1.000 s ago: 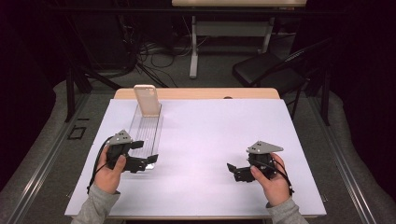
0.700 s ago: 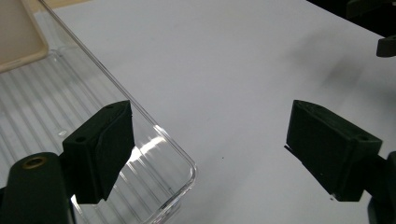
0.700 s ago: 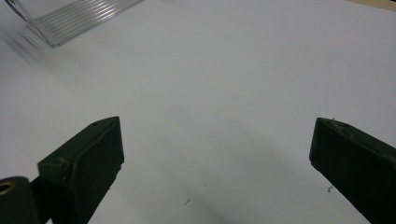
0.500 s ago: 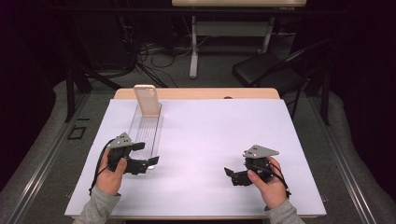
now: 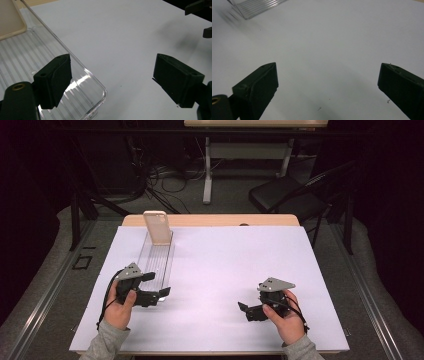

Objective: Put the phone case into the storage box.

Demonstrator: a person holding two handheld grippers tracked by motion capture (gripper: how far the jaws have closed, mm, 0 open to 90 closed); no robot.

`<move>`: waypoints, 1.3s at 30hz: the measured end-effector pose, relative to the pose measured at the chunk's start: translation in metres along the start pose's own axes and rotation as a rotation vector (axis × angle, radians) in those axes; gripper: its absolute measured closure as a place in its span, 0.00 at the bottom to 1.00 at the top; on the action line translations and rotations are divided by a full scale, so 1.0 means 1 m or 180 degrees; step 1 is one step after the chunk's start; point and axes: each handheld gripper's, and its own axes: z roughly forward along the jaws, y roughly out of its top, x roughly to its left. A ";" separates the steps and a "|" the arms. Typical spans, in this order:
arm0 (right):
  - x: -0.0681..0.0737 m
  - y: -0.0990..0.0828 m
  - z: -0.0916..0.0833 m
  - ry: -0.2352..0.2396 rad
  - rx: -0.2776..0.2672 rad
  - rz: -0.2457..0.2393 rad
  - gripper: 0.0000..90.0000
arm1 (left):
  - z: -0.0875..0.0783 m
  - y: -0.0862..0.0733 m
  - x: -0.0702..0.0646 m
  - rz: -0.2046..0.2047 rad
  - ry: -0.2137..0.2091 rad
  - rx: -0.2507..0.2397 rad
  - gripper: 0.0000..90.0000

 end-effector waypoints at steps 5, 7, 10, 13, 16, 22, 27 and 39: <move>0.002 -0.002 0.003 0.0018 0.0009 -0.0016 0.03 | 0.001 0.000 0.000 0.0021 -0.0005 0.0025 0.17; 0.002 -0.002 0.004 0.0021 0.0012 -0.0025 0.03 | 0.002 -0.001 -0.001 0.0019 -0.0008 0.0032 0.17; 0.003 -0.004 0.006 0.0038 0.0027 -0.0029 0.03 | 0.002 -0.001 -0.001 0.0018 -0.0007 0.0029 0.17; 0.003 -0.005 0.007 0.0037 0.0039 -0.0040 0.03 | 0.002 -0.001 -0.001 0.0016 -0.0010 0.0016 0.17; 0.004 -0.005 0.008 0.0038 0.0043 -0.0050 0.03 | 0.002 -0.001 -0.001 0.0021 -0.0004 0.0008 0.17; 0.004 -0.006 0.010 0.0047 0.0061 -0.0067 0.03 | 0.003 -0.002 0.000 0.0022 0.0008 0.0013 0.17; 0.005 -0.007 0.011 0.0057 0.0081 -0.0065 0.03 | 0.003 -0.002 0.001 0.0015 0.0008 0.0006 0.17; 0.005 -0.008 0.012 0.0068 0.0092 -0.0076 0.03 | 0.004 -0.002 0.000 0.0001 0.0001 0.0012 0.17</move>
